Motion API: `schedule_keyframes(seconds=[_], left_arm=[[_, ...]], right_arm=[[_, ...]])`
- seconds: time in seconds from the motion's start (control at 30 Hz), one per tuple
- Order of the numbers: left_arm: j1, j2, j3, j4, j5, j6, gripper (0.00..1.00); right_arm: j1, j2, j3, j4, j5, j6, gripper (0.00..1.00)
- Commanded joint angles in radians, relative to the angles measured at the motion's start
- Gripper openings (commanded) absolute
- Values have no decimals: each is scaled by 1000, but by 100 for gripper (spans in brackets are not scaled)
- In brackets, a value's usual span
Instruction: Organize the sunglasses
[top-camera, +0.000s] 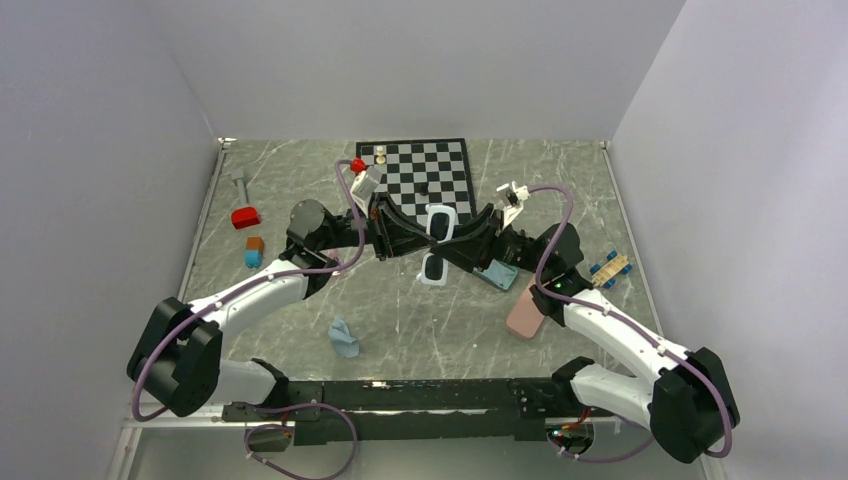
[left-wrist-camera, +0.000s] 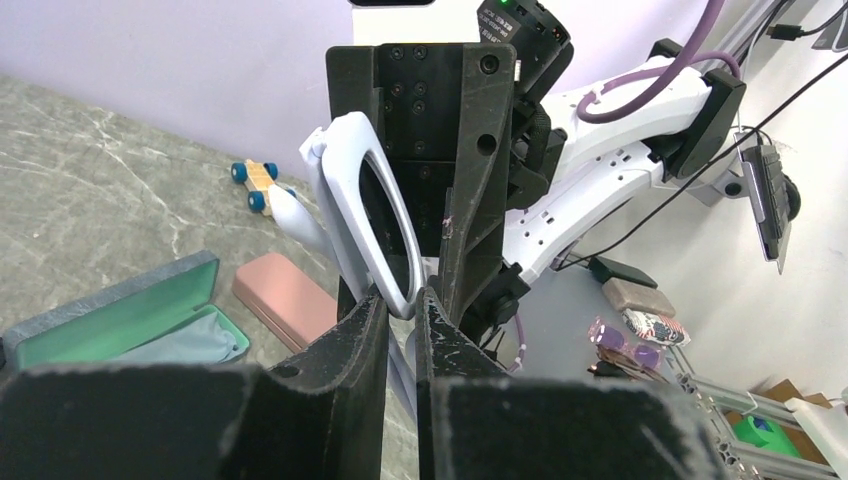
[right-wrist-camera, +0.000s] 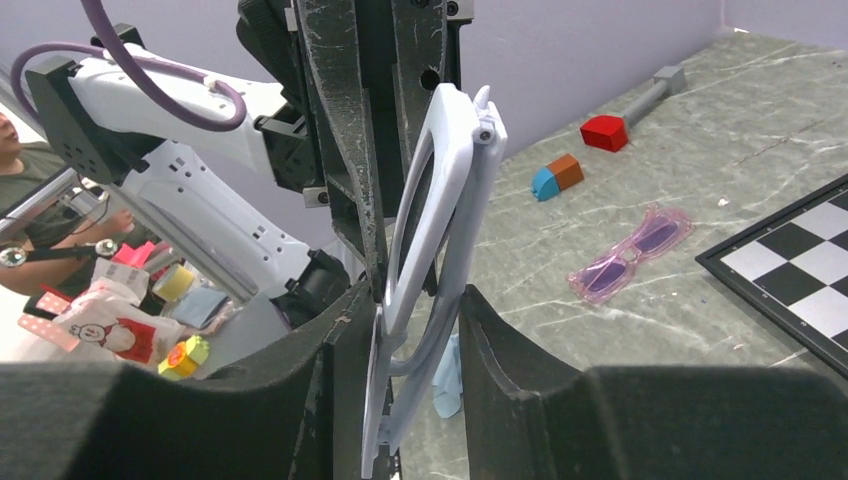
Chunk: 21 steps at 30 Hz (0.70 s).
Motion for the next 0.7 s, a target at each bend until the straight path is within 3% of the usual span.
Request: schedule_keyframes(seconds=[0.0, 0.03, 0.1, 0.27, 0.33, 0.47, 0.67], left_arm=[[-4, -32, -1, 36, -28, 28, 0], [-4, -29, 3, 29, -25, 28, 1], [-4, -25, 12, 13, -23, 27, 24], [-2, -10, 39, -22, 21, 27, 58], [-1, -9, 41, -30, 33, 28, 96], [2, -18, 34, -56, 32, 45, 99], [10, -59, 44, -246, -43, 148, 99]], right_arm=[[5, -29, 56, -39, 12, -36, 30], [5, -28, 61, -55, 16, -40, 29], [5, -26, 71, -87, 25, -50, 27], [5, -30, 125, -262, 86, -130, 21], [4, -33, 159, -387, 157, -194, 21], [0, -14, 223, -635, 328, -297, 20], [-14, 12, 273, -782, 438, -383, 19]])
